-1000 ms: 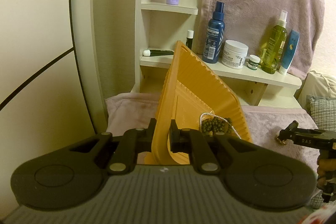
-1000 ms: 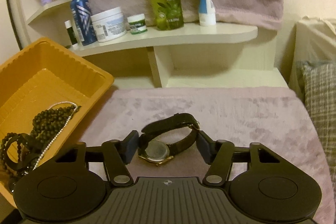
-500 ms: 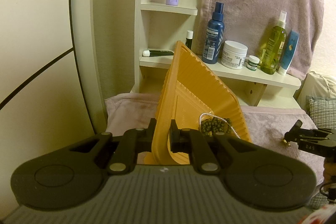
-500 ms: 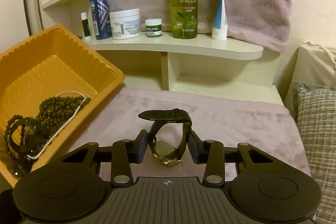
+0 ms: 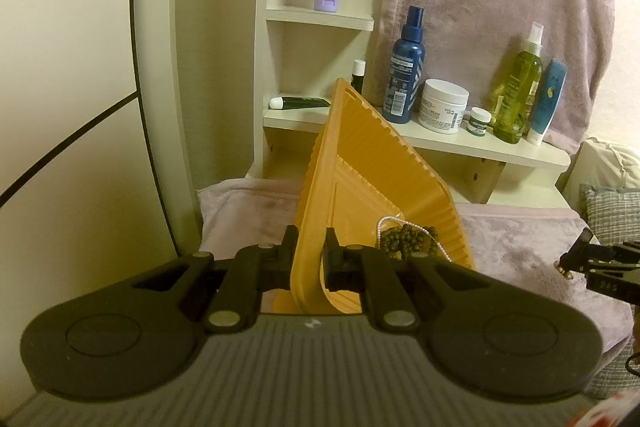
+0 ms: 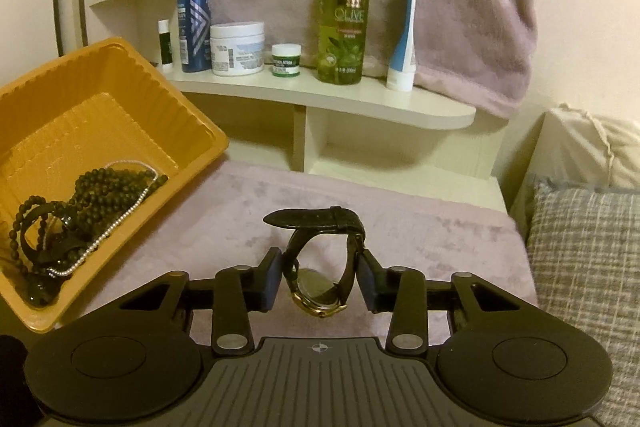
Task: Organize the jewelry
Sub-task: 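Grasp the gold-rimmed watch by its black strap with the right gripper, then carry the gold-rimmed watch over the orange tray with the right gripper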
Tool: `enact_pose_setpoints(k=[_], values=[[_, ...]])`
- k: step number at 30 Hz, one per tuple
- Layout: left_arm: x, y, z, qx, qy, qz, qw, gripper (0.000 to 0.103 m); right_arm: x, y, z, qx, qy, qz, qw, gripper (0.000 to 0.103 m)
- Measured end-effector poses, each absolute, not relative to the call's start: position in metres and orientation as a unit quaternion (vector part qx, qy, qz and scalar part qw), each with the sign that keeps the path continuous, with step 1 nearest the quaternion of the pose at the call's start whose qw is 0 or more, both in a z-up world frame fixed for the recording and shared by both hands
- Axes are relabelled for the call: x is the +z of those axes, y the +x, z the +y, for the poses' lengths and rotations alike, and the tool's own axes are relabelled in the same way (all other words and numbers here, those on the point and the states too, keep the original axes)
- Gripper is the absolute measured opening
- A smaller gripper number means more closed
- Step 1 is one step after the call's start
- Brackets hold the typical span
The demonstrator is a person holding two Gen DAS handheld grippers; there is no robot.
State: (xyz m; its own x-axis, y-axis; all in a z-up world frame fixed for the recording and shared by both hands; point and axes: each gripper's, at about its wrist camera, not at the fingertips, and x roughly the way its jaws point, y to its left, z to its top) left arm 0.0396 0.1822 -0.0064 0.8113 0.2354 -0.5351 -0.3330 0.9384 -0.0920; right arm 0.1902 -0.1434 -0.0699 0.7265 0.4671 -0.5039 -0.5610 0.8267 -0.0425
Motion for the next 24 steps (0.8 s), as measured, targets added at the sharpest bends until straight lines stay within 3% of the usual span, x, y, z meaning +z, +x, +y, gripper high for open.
enact_pose_setpoints(k=[24], values=[[-0.020,0.034,0.211,0.134,-0.154,0.279,0.938,0.010,-0.019,0.163,-0.096,0.351,-0.116,0.214,0.904,0.040]])
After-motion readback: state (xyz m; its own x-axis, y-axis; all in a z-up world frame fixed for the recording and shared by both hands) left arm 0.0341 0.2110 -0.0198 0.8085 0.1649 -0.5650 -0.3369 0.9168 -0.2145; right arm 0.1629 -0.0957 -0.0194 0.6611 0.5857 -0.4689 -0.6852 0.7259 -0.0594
